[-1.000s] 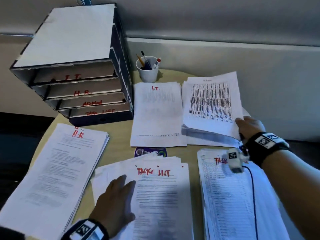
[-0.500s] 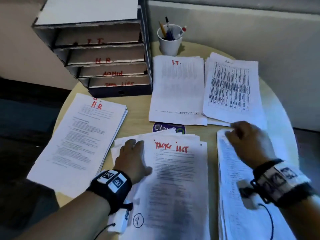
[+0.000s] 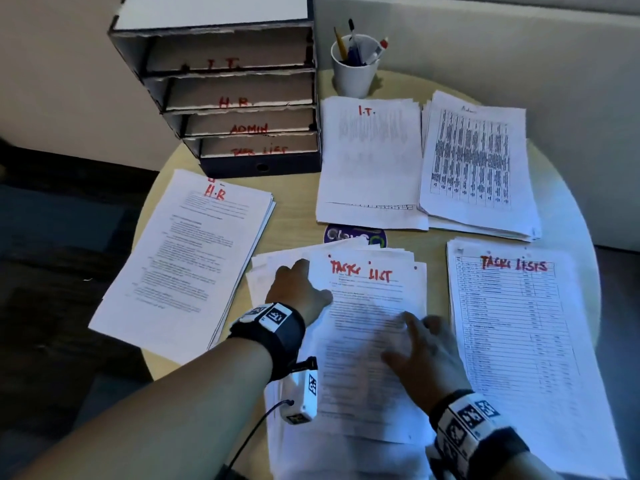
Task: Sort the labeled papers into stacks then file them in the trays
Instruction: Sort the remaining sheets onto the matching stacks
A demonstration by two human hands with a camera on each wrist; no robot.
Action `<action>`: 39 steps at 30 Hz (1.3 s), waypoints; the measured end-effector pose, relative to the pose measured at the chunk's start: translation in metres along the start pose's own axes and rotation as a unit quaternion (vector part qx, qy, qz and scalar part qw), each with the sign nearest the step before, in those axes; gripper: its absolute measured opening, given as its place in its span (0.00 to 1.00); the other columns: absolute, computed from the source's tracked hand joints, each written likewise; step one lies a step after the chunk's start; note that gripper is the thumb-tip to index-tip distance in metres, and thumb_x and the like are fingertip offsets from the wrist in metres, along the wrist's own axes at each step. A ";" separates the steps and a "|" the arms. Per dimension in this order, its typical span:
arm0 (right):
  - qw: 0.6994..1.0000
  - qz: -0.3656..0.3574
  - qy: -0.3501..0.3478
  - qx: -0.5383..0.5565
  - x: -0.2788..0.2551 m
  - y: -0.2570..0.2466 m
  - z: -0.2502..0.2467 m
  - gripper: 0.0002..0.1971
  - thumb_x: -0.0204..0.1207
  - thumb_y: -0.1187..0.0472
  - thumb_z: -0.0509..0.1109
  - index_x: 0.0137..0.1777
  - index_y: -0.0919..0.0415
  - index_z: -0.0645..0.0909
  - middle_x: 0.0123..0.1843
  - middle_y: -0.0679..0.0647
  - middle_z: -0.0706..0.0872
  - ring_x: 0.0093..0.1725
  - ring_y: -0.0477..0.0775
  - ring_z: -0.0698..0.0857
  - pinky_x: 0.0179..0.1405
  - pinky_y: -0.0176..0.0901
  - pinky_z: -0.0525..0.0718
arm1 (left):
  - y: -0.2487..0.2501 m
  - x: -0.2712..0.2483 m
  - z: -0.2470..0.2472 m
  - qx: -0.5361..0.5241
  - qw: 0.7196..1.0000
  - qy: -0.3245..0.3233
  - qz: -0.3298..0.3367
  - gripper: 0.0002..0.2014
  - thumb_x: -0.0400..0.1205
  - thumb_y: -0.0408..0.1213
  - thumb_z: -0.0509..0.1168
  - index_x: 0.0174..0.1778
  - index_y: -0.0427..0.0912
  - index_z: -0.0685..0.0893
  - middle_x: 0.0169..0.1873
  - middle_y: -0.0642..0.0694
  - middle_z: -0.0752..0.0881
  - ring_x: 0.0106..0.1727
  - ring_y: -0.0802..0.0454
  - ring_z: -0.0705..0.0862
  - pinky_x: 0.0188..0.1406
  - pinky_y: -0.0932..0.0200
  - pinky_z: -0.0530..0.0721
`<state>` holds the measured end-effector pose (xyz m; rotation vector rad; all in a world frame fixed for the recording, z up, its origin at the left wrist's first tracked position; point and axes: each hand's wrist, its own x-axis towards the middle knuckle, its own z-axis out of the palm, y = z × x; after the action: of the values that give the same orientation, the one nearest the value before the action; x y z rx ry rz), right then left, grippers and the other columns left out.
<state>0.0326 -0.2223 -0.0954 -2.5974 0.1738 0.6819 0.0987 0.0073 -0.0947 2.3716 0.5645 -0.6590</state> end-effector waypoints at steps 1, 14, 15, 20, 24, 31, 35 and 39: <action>1.000 -0.001 0.001 -0.005 -0.001 0.001 0.000 0.32 0.70 0.41 0.74 0.72 0.40 0.66 0.67 0.49 0.66 0.72 0.55 0.68 0.69 0.50 0.75 | 0.002 -0.002 -0.001 0.000 1.000 -0.017 0.001 0.34 0.70 0.55 0.72 0.70 0.43 0.76 0.60 0.40 0.80 0.58 0.36 0.83 0.51 0.50 0.84; 0.947 0.038 0.137 0.289 -0.012 0.017 -0.025 0.25 0.66 0.62 0.83 0.63 0.49 0.82 0.41 0.39 0.86 0.46 0.51 0.83 0.42 0.30 0.80 | -0.046 -0.057 -0.029 -0.267 0.935 -0.159 0.172 0.14 0.78 0.22 0.69 0.45 0.47 0.93 0.44 0.49 0.92 0.46 0.54 0.86 0.49 0.57 0.83; 0.949 0.020 0.125 0.290 -0.012 0.020 -0.026 0.14 0.68 0.64 0.82 0.50 0.49 0.86 0.33 0.39 0.88 0.40 0.53 0.85 0.33 0.28 0.79 | -0.045 -0.054 -0.032 -0.263 0.939 -0.160 0.157 0.18 0.77 0.21 0.67 0.47 0.52 0.93 0.46 0.49 0.92 0.47 0.53 0.87 0.50 0.56 0.83; 0.928 0.013 0.091 0.362 -0.008 0.036 -0.020 0.06 0.71 0.70 0.77 0.42 0.58 0.88 0.38 0.53 0.93 0.42 0.59 0.91 0.43 0.52 0.88 | -0.023 -0.016 -0.033 -0.057 0.995 0.013 0.079 0.04 0.79 0.30 0.61 0.46 0.41 0.80 0.43 0.47 0.82 0.48 0.38 0.83 0.36 0.56 0.70; 0.952 -0.006 0.057 0.302 -0.010 0.038 -0.008 0.07 0.73 0.67 0.77 0.42 0.54 0.86 0.36 0.47 0.91 0.39 0.50 0.89 0.40 0.56 0.88 | -0.008 -0.002 -0.022 -0.001 0.999 0.028 0.025 0.18 0.78 0.43 0.68 0.60 0.39 0.79 0.57 0.38 0.85 0.56 0.37 0.83 0.48 0.54 0.78; 0.969 -0.031 0.044 0.241 -0.018 0.033 -0.007 0.07 0.74 0.64 0.77 0.44 0.49 0.86 0.37 0.46 0.90 0.39 0.43 0.87 0.33 0.34 0.79 | -0.013 -0.002 -0.011 -0.113 0.993 0.032 -0.014 0.16 0.76 0.42 0.70 0.59 0.48 0.80 0.51 0.49 0.87 0.51 0.46 0.85 0.51 0.56 0.84; 0.967 -0.027 0.024 0.250 -0.018 0.036 -0.005 0.10 0.73 0.64 0.77 0.49 0.47 0.87 0.41 0.45 0.91 0.40 0.39 0.88 0.37 0.31 0.81 | -0.014 -0.010 -0.011 -0.139 0.985 0.077 0.060 0.06 0.77 0.37 0.69 0.38 0.51 0.79 0.36 0.52 0.82 0.38 0.50 0.80 0.34 0.61 0.76; 0.963 -0.028 0.010 0.268 -0.018 0.041 -0.003 0.15 0.72 0.65 0.78 0.52 0.44 0.87 0.46 0.42 0.92 0.47 0.42 0.89 0.44 0.35 0.86 | -0.013 -0.020 -0.009 -0.151 0.981 0.021 0.124 0.18 0.78 0.35 0.71 0.25 0.52 0.73 0.31 0.53 0.76 0.34 0.54 0.74 0.32 0.62 0.68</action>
<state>0.0093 -0.2598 -0.1003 -2.0796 0.2515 0.5031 0.0791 0.0176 -0.0831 2.1266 0.3503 -0.3821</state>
